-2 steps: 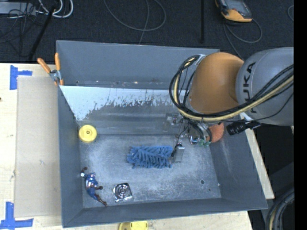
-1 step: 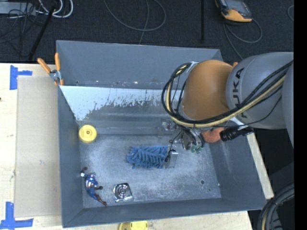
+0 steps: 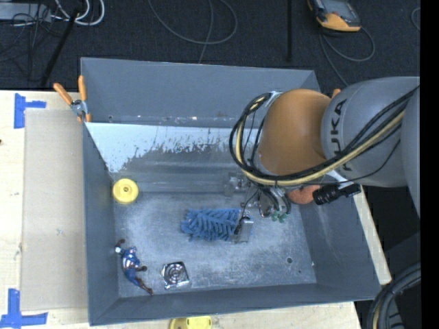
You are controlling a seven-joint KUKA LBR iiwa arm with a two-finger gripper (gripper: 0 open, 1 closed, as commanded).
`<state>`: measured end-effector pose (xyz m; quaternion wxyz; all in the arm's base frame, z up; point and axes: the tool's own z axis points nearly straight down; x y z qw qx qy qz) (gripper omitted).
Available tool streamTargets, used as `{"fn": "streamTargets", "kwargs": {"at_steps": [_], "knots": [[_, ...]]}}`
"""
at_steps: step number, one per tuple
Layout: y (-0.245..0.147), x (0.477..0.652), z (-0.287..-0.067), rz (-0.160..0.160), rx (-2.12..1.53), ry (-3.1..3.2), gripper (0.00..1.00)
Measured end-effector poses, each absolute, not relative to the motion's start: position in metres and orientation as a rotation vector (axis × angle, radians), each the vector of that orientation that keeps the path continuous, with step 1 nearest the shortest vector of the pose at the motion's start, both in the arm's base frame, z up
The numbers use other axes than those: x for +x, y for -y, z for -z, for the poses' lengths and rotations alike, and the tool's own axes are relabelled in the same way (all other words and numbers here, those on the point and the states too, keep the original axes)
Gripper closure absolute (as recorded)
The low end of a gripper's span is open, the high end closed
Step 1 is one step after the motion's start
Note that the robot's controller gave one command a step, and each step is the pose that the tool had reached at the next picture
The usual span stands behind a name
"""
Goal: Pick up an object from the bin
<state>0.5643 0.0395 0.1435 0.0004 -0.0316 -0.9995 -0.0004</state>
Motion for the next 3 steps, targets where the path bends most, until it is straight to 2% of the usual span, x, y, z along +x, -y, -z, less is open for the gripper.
{"fn": "streamTargets", "kwargs": {"at_steps": [1,2,3], "knots": [[-0.063,0.561,-0.126,-0.002,-0.055,3.13,0.0],[-0.086,0.583,-0.073,0.001,0.17,3.136,1.0],[-0.086,0.583,-0.073,0.001,0.17,3.136,1.0]]}}
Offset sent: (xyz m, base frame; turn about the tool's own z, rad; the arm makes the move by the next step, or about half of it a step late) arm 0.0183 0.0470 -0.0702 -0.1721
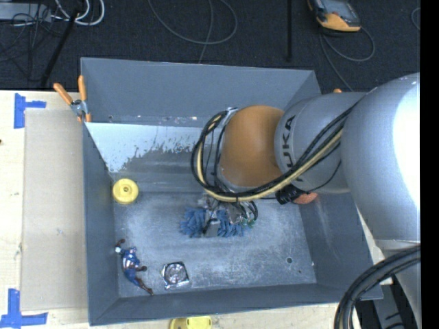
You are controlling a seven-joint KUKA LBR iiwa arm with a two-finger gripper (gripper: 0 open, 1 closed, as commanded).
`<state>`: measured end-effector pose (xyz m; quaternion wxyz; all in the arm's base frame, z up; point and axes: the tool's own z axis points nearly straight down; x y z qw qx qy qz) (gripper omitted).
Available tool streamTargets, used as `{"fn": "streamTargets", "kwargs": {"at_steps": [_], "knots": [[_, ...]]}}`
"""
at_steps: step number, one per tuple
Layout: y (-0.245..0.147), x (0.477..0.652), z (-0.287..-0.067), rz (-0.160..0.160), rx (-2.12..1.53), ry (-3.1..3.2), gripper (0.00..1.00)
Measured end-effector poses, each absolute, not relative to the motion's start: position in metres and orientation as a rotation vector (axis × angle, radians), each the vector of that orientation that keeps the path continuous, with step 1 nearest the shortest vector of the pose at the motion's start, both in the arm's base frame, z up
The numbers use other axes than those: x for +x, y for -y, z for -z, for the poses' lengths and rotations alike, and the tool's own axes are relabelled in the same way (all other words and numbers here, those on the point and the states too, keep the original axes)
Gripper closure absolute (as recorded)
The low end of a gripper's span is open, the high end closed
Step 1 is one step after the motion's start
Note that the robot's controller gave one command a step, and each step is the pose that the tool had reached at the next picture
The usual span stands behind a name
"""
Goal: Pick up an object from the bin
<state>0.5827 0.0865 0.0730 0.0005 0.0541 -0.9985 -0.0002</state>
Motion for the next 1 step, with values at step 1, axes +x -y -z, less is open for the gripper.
{"fn": "streamTargets", "kwargs": {"at_steps": [1], "knots": [[-0.0717,0.5729,-0.2781,0.0,0.196,3.134,1.0]]}}
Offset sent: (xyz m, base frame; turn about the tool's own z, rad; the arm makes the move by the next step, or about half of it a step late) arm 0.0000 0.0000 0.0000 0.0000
